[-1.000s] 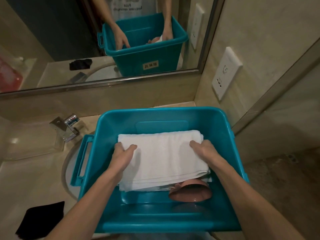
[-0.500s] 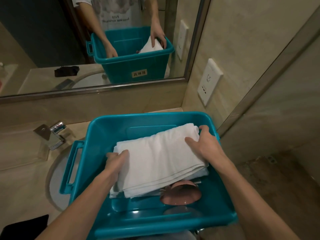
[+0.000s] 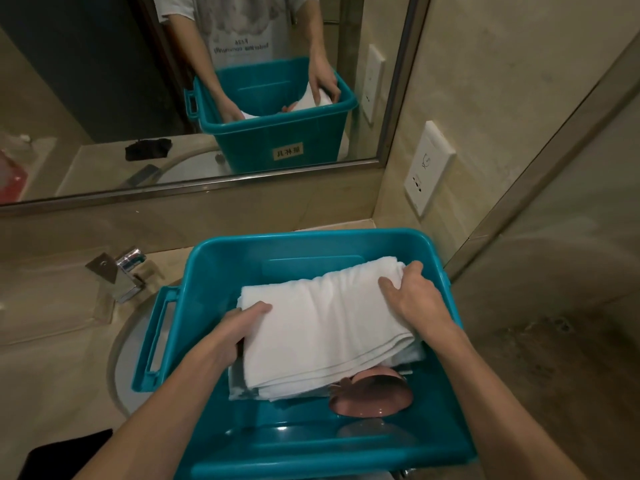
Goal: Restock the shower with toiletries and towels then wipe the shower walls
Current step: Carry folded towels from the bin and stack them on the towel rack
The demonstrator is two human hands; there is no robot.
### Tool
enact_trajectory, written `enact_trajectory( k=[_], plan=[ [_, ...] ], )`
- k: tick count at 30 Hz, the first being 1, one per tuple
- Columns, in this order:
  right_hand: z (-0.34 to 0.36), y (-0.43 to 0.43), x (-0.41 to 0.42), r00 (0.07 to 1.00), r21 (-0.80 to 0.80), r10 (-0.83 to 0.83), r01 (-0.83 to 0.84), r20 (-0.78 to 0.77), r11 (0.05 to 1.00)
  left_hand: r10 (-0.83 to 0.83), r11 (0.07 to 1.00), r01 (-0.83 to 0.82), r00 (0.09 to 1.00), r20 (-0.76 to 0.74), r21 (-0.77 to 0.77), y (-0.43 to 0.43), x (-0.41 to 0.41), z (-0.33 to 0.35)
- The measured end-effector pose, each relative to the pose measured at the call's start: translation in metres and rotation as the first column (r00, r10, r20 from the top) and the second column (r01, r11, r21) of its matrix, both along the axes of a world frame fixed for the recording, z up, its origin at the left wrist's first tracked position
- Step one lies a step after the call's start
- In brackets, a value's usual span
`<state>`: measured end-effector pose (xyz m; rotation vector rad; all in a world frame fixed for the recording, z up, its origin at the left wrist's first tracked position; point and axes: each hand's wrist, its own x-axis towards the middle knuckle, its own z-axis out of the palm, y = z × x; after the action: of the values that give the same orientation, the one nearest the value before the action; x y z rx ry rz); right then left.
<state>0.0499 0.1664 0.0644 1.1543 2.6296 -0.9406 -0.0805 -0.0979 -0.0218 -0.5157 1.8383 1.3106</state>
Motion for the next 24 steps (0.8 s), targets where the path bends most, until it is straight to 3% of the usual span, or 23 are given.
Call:
enact_trajectory(
  k=[6,16,21,24],
  plan=[
    [0.007,0.018,-0.002,1.0,-0.189,0.019,-0.014,0.024,0.982,0.016,0.999,-0.012,0.994,-0.111,0.035,-0.008,0.011,0.02],
    [0.032,0.01,0.001,0.924,-0.405,-0.222,0.082,-0.312,0.911,0.005,0.995,0.035,0.924,-0.383,0.097,-0.04,0.011,0.101],
    [0.056,-0.005,0.011,0.877,-0.5,-0.298,0.079,-0.376,0.862,0.026,0.993,0.031,0.894,-0.447,0.118,-0.05,0.005,0.122],
    [0.075,-0.022,0.022,0.853,-0.478,-0.319,0.095,-0.412,0.873,0.044,0.987,0.038,0.868,-0.494,0.153,-0.049,0.001,0.137]
  ],
)
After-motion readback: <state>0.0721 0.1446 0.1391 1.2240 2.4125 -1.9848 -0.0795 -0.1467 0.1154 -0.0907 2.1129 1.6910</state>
